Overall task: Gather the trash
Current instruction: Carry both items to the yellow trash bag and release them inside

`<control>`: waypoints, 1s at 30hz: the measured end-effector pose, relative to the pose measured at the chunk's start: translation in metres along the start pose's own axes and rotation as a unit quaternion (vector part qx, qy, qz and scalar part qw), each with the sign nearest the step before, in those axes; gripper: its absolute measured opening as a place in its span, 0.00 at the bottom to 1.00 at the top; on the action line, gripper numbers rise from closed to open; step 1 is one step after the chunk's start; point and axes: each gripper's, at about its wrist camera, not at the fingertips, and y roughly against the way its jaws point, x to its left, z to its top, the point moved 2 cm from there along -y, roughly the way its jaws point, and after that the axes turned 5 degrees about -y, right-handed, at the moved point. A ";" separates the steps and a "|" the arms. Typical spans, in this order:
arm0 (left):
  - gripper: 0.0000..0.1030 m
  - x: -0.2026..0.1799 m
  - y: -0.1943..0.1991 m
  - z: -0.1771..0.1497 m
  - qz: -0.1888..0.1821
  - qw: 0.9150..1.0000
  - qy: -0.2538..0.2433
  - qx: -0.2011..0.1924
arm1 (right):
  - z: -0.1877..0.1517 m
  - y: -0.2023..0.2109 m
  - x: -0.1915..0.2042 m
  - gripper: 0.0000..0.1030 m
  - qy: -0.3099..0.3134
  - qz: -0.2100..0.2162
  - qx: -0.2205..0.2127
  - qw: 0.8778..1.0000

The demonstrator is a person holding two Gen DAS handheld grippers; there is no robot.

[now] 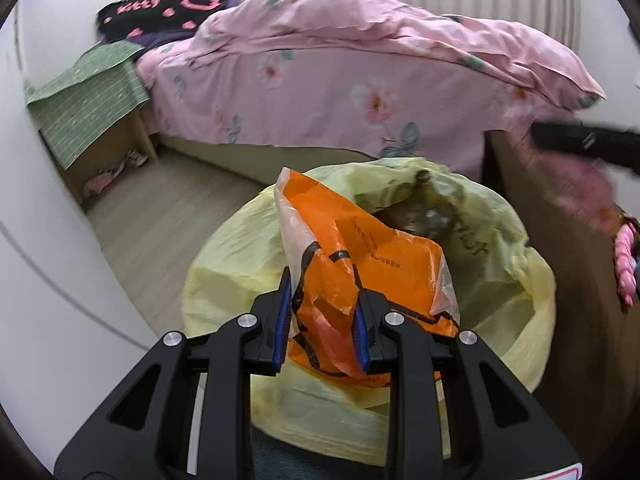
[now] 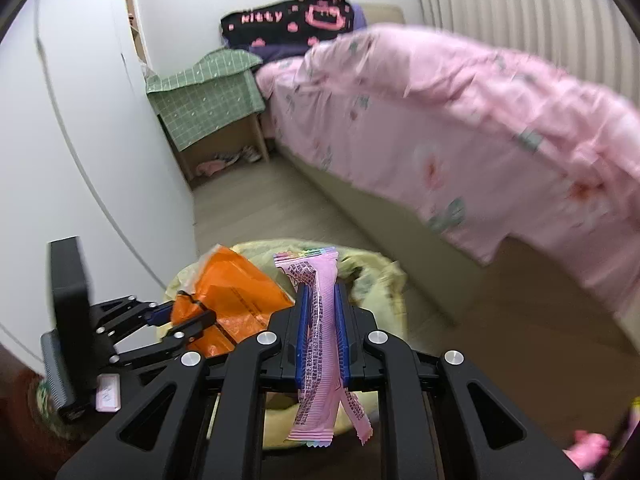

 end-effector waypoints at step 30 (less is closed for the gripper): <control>0.57 0.031 0.017 0.014 -0.082 0.989 0.122 -0.024 | -0.024 -0.015 -0.029 0.38 -0.071 0.001 0.015 0.997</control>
